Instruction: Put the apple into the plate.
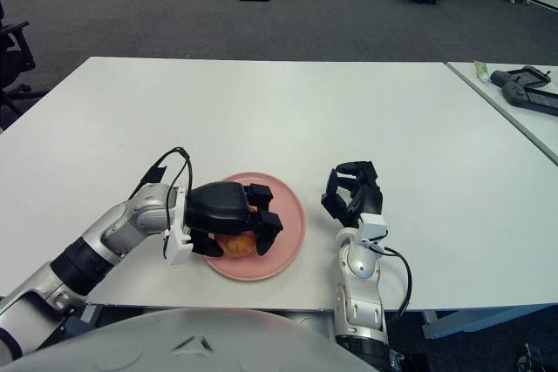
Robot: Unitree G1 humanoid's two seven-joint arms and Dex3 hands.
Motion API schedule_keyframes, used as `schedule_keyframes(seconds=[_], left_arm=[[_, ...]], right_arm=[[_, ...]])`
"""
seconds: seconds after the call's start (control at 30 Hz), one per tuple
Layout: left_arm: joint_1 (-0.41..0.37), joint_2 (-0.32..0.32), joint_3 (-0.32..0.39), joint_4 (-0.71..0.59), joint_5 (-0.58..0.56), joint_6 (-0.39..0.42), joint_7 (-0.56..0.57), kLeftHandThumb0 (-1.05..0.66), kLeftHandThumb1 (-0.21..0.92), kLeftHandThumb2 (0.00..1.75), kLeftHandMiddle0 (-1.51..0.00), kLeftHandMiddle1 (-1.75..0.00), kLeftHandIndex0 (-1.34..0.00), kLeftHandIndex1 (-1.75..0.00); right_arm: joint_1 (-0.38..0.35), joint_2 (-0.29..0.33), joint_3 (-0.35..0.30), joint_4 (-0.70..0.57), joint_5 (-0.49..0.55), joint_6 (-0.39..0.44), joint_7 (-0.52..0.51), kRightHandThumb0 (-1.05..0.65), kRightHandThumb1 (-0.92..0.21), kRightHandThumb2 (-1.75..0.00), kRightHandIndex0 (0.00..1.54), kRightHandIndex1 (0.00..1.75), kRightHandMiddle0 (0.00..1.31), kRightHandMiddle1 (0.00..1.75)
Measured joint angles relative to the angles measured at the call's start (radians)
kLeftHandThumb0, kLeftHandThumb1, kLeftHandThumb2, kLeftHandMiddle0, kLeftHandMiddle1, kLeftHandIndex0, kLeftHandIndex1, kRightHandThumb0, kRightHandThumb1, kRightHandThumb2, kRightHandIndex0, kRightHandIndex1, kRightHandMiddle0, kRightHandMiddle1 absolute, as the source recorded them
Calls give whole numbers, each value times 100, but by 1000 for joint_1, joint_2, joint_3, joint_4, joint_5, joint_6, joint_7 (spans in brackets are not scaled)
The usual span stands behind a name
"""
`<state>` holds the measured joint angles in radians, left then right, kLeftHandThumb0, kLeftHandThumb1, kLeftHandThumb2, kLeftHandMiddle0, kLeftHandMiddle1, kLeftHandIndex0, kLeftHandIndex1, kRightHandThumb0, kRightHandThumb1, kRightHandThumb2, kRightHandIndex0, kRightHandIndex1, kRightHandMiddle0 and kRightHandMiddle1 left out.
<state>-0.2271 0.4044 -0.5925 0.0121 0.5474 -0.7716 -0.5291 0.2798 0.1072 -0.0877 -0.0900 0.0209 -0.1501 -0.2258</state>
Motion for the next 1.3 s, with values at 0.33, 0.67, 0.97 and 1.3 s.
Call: schedule_keyframes(seconds=[0.33, 0.67, 0.97, 1.3], left_arm=[[-12, -32, 14, 126, 159, -166, 266, -1, -9, 175, -92, -175, -72, -165], [-23, -46, 17, 198, 162, -190, 344, -1, 30, 132, -61, -173, -44, -170], [-55, -31, -1, 228, 138, -172, 294, -86, 90, 77, -2, -57, -1, -68], [-121, 9, -40, 207, 81, -123, 116, -104, 92, 88, 0, -1, 0, -2]], right_arm=[[0, 0, -1, -5, 2, 2, 4, -39, -62, -93, 64, 175, 38, 175], [0, -1, -1, -5, 0, 2, 5, -39, -62, -94, 68, 175, 38, 175], [-1, -1, -1, -5, 0, 1, 8, -39, -62, -94, 65, 175, 38, 175], [-4, -1, -2, -5, 2, 2, 5, -39, -63, -93, 60, 175, 38, 175]])
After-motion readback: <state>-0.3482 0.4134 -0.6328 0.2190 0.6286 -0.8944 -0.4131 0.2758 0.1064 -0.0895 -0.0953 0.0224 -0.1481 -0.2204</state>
